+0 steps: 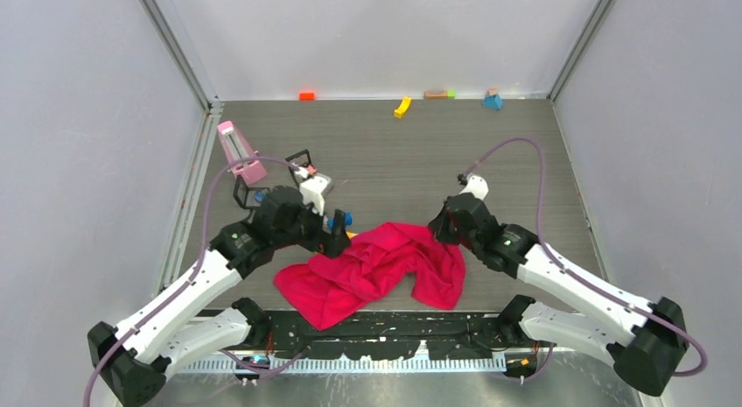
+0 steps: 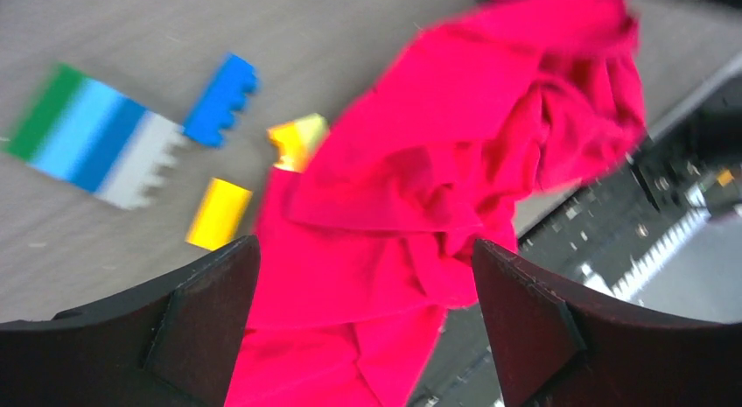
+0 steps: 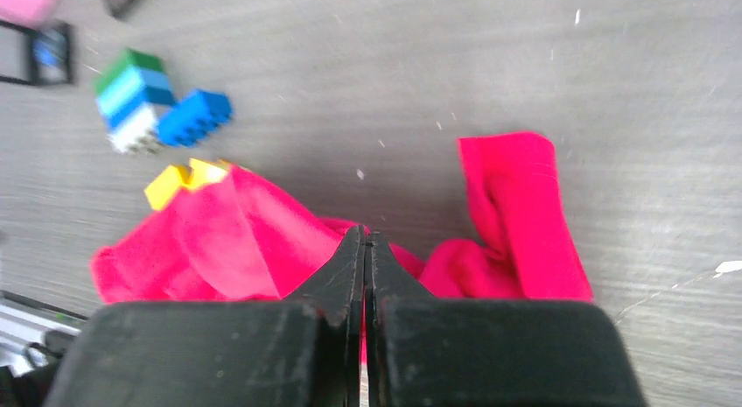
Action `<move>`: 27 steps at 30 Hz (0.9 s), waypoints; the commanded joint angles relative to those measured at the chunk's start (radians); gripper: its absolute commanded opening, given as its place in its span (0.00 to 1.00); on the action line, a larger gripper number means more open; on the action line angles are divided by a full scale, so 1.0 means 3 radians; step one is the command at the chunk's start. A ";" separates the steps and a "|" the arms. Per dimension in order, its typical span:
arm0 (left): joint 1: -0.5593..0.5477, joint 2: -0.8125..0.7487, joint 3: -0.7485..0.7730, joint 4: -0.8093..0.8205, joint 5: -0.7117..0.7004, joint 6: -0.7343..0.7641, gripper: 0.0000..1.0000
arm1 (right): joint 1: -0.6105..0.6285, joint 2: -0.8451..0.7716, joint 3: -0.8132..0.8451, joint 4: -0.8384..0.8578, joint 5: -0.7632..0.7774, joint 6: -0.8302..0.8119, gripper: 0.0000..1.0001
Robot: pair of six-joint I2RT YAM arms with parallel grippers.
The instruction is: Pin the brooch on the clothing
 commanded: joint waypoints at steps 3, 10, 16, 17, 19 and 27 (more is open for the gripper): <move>-0.0799 0.0068 -0.0507 0.0534 -0.0243 -0.0671 0.94 | 0.0018 -0.0491 0.0677 -0.0374 0.0647 -0.0484 0.01; -0.1653 0.0312 -0.0586 0.0580 -0.1079 -0.1028 0.95 | 0.0018 -0.0842 0.1069 -0.0827 0.0960 -0.0665 0.01; -0.1880 0.0678 -0.0645 0.1018 -0.1078 -0.1178 0.99 | 0.0018 -0.1132 0.1166 -0.0995 0.1161 -0.0735 0.01; -0.1919 0.0827 -0.0611 0.1050 -0.1095 -0.1176 0.99 | 0.0018 -0.1154 0.1166 -0.1027 0.1200 -0.0738 0.01; -0.2042 0.1001 -0.0504 0.1058 -0.1217 -0.1143 1.00 | 0.0018 -0.1207 0.1152 -0.1064 0.1244 -0.0730 0.01; -0.2349 0.1685 -0.0189 0.1402 -0.1460 -0.1089 1.00 | 0.0018 -0.1288 0.1094 -0.1137 0.1191 -0.0658 0.01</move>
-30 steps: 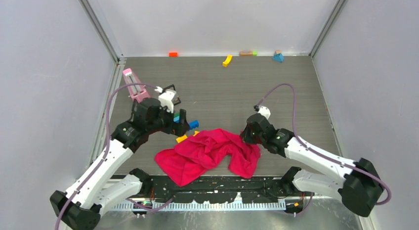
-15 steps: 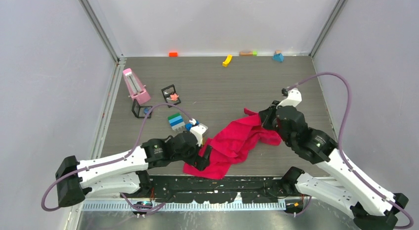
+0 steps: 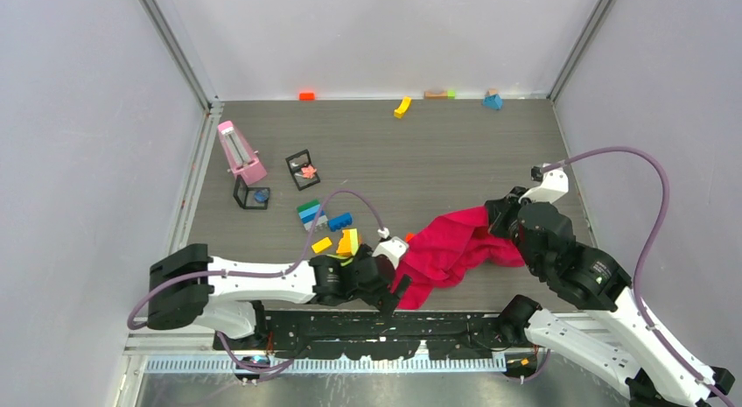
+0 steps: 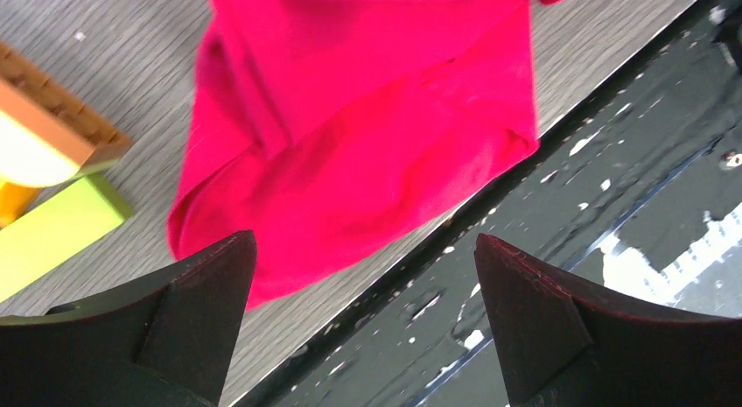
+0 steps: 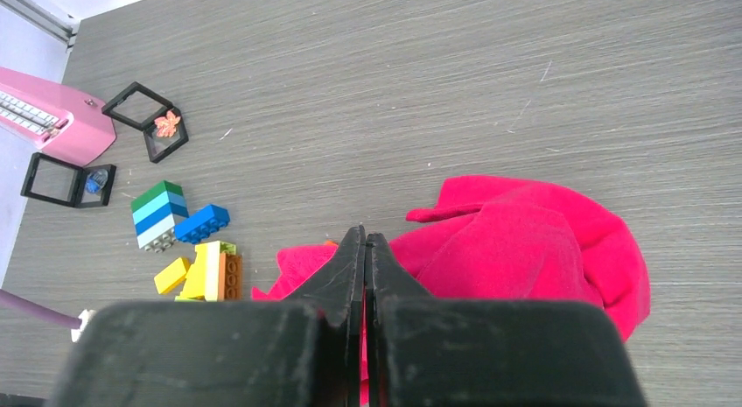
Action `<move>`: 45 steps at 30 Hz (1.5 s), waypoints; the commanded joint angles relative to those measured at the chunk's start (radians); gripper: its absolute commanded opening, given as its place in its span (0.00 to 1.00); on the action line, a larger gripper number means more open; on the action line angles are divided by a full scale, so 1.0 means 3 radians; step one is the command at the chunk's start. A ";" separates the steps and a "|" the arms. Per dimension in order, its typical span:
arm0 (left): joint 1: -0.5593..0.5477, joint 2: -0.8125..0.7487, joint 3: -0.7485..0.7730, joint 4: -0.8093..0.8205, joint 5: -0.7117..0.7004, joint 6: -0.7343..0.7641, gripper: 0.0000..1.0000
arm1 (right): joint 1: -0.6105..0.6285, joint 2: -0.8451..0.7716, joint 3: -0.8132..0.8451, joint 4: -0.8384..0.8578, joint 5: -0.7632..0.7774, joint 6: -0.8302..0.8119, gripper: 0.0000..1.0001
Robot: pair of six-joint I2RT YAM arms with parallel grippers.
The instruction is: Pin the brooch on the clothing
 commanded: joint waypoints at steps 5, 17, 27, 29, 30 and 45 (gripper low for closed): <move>-0.0071 0.0345 0.0246 0.0527 -0.0415 -0.0182 0.98 | 0.0005 -0.0098 0.0068 -0.0007 0.0080 0.0055 0.01; -0.0067 0.0029 0.0217 0.0808 -0.0544 -0.0406 0.78 | 0.0005 -0.0155 0.0019 -0.0089 0.0144 0.0090 0.01; 0.0099 0.0215 0.0373 0.0862 -0.0285 -0.0630 0.53 | 0.0005 -0.0116 0.0012 -0.0091 0.0109 0.0098 0.01; 0.0131 0.0240 0.0384 0.0927 -0.0252 -0.0633 0.52 | 0.0005 -0.0118 0.0010 -0.0089 0.0111 0.0098 0.01; 0.0156 0.0254 0.0389 0.0947 -0.0226 -0.0639 0.52 | 0.0005 -0.0118 0.0005 -0.0089 0.0111 0.0098 0.01; 0.0416 0.0548 0.0501 0.1094 0.0035 -0.0702 0.39 | 0.0005 -0.0091 0.0032 -0.0153 0.0131 0.0083 0.01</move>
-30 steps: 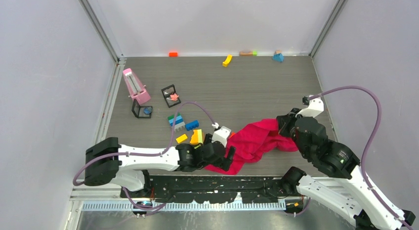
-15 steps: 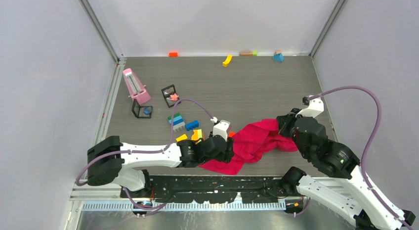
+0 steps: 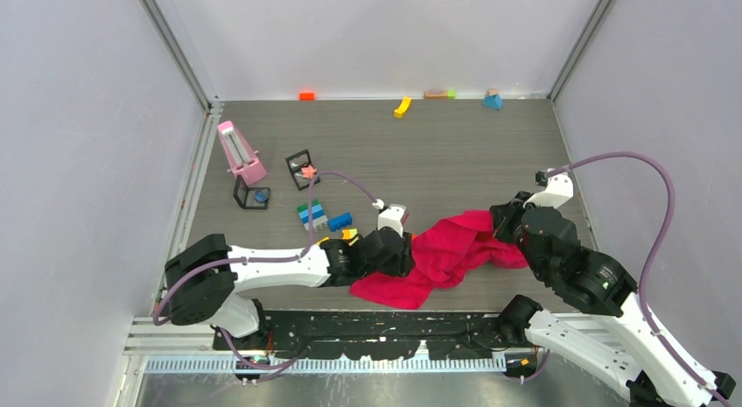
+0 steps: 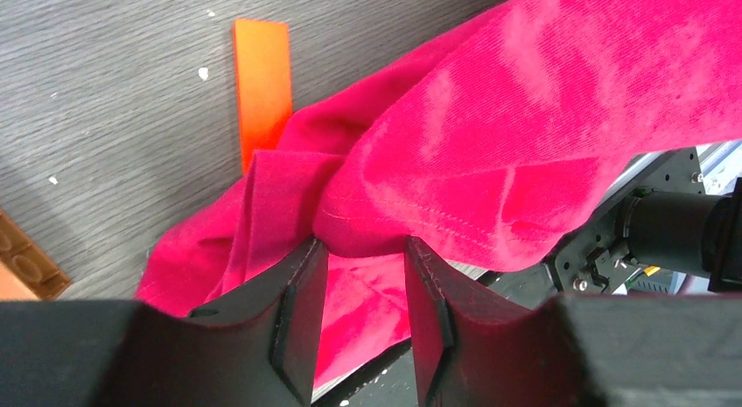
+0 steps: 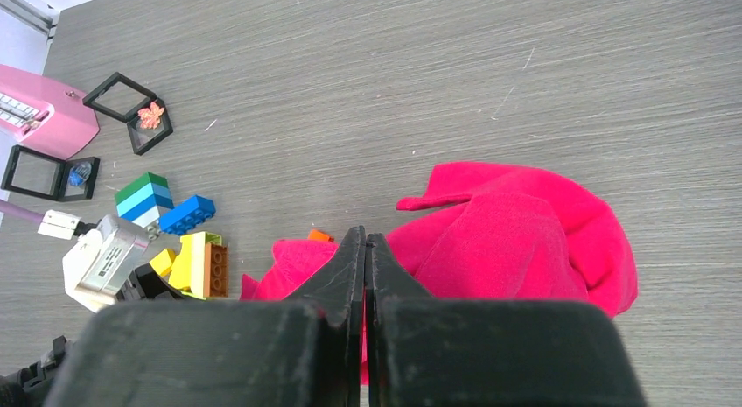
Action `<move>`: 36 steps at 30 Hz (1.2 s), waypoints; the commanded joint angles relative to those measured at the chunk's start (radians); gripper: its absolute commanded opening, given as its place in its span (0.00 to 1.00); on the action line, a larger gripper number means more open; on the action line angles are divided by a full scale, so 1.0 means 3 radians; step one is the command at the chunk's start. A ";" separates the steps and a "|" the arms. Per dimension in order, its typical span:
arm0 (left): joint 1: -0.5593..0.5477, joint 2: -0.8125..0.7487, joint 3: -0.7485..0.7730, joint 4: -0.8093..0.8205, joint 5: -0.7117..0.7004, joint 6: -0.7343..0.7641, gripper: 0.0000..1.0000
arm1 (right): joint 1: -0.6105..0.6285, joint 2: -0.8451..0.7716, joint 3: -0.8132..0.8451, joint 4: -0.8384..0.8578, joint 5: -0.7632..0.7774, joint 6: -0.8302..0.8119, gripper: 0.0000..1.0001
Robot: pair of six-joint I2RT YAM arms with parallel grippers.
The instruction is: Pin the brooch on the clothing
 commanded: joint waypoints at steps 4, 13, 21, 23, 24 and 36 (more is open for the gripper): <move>0.0103 0.0169 0.0232 0.0164 0.0109 -0.0024 0.39 | 0.0005 0.0037 0.0079 0.0027 0.0120 0.0042 0.01; 0.0191 0.0260 0.0231 0.0220 0.0134 -0.0061 0.46 | 0.0005 0.0078 0.0111 -0.0039 0.0153 0.0053 0.01; 0.0224 0.0389 0.0281 -0.0123 -0.0225 -0.0094 0.59 | 0.0005 0.0121 0.0134 -0.0070 0.0135 0.0076 0.01; 0.0225 0.0402 0.0279 -0.0095 -0.0244 -0.0086 0.60 | 0.0005 0.0128 0.0136 -0.0075 0.0134 0.0078 0.01; 0.0226 0.0408 0.0278 -0.0066 -0.0245 -0.0086 0.60 | 0.0005 0.0131 0.0136 -0.0079 0.0138 0.0077 0.01; 0.0259 0.0482 0.0283 0.0373 -0.0086 0.0068 0.49 | 0.0005 0.0250 0.0129 -0.0120 0.0147 0.0091 0.01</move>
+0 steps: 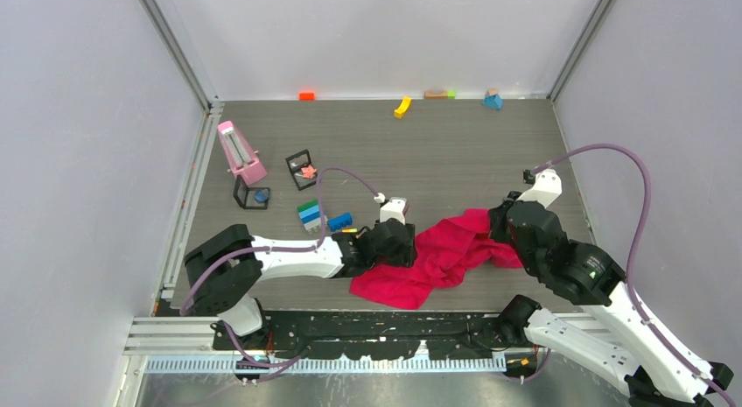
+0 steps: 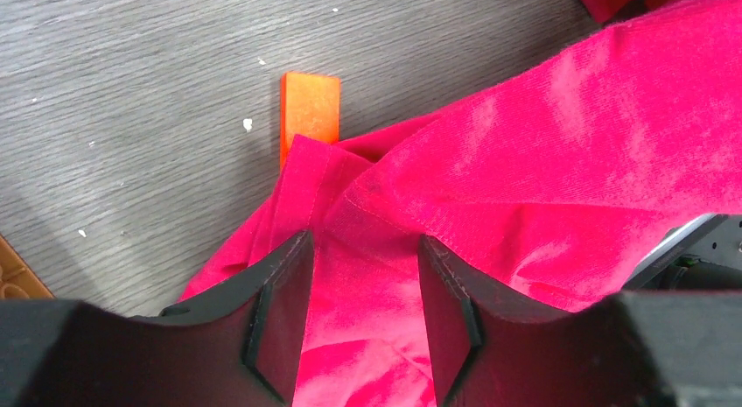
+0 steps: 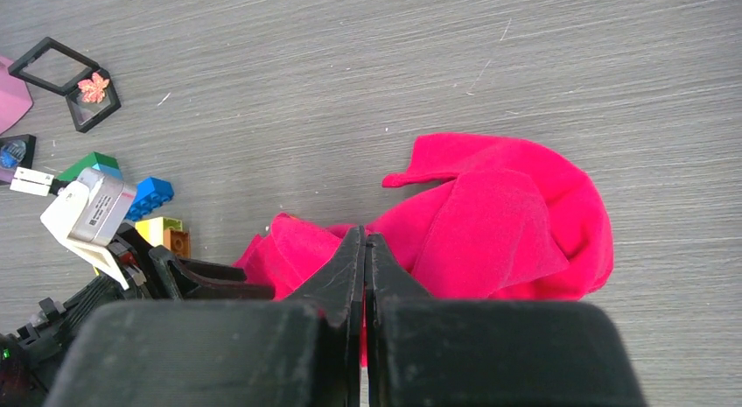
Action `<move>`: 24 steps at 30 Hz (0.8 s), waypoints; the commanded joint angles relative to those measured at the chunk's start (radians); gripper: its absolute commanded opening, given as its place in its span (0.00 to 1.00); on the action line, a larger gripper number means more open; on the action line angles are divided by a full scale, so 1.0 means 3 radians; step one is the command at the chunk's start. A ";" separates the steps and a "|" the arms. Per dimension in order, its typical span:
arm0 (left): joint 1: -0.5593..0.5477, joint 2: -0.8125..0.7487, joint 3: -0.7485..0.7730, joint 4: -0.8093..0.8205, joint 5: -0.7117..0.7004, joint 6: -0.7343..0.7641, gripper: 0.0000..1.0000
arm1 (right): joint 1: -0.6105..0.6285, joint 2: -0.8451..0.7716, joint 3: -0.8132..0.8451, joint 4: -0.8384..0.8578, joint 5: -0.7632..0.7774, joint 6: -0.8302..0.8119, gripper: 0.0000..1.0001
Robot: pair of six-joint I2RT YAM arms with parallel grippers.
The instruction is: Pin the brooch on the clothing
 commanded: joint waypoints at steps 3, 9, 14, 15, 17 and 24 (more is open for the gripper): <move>0.0058 0.0092 0.0132 0.0269 0.0035 0.0142 0.48 | 0.0005 0.0058 0.0126 0.0046 0.0091 0.0068 0.01; 0.0077 0.0149 0.0196 0.0273 0.0034 0.0252 0.48 | 0.0008 0.0069 0.0153 0.0032 0.0094 0.0074 0.01; 0.0100 0.0181 0.0224 0.0299 0.0042 0.0315 0.47 | 0.0005 0.0085 0.0172 0.0032 0.0096 0.0078 0.01; 0.0105 0.0187 0.0223 0.0316 0.0048 0.0327 0.46 | 0.0005 0.0091 0.0176 0.0032 0.0093 0.0079 0.01; 0.0106 0.0199 0.0219 0.0355 0.0063 0.0356 0.45 | 0.0005 0.0103 0.0186 0.0027 0.0086 0.0083 0.01; 0.0137 0.0220 0.0264 0.0403 0.0127 0.0424 0.06 | 0.0003 0.0132 0.0188 0.0027 0.0116 0.0087 0.01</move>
